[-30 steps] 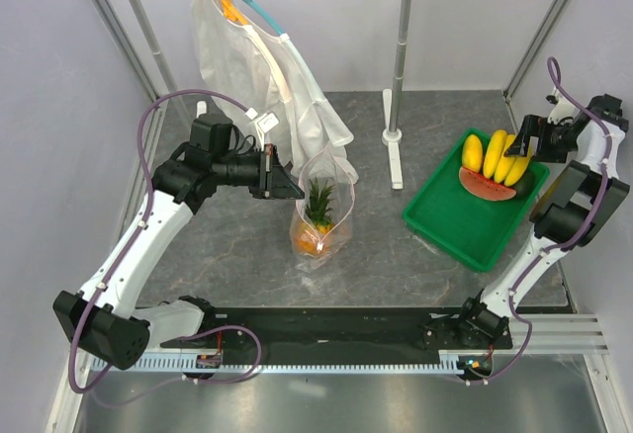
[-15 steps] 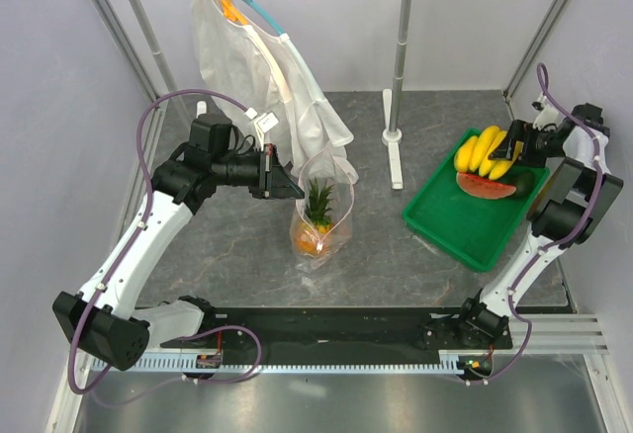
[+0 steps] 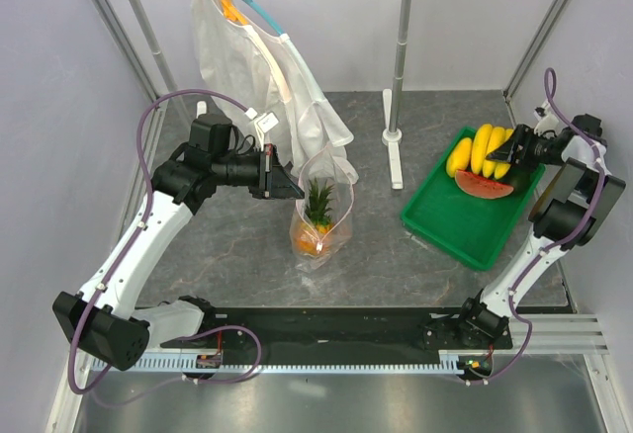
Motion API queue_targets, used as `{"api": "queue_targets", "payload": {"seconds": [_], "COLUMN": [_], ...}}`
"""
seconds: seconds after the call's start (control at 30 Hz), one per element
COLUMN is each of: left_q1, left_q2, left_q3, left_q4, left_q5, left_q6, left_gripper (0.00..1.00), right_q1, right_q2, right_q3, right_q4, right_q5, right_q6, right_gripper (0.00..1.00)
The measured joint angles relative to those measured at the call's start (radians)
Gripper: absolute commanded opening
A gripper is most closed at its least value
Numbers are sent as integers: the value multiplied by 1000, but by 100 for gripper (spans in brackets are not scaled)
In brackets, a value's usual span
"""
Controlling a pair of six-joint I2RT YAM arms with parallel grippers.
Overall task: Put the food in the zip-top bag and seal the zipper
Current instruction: Pick up the fake fruit from the bin.
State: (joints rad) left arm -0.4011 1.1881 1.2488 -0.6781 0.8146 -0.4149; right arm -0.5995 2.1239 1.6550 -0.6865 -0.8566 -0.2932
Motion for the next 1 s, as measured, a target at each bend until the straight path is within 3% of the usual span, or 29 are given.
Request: {"api": "queue_targets", "payload": {"seconds": [0.13,0.27,0.53,0.57,1.0], "left_q1": [0,0,0,0,0], "left_q2": [0,0,0,0,-6], "left_q3": [-2,-8,-12,-12,-19], "left_q4": [0,1,0,0,0], "left_q5": [0,0,1,1,0], "left_q6": [0,0,0,0,0], "left_gripper": [2,2,2,2,2], "right_q1": [-6,-14,-21,-21,-13], "right_q2": [-8,-47,-168,-182,-226], "right_q3": [-13,-39,-44,-43,-27], "right_q4": [-1,-8,-10,-10,-10], "right_q5": [-24,-43,-130,-141,-270], "right_q6": [18,31,83,92,200], "right_gripper": [57,37,8,0,0]}}
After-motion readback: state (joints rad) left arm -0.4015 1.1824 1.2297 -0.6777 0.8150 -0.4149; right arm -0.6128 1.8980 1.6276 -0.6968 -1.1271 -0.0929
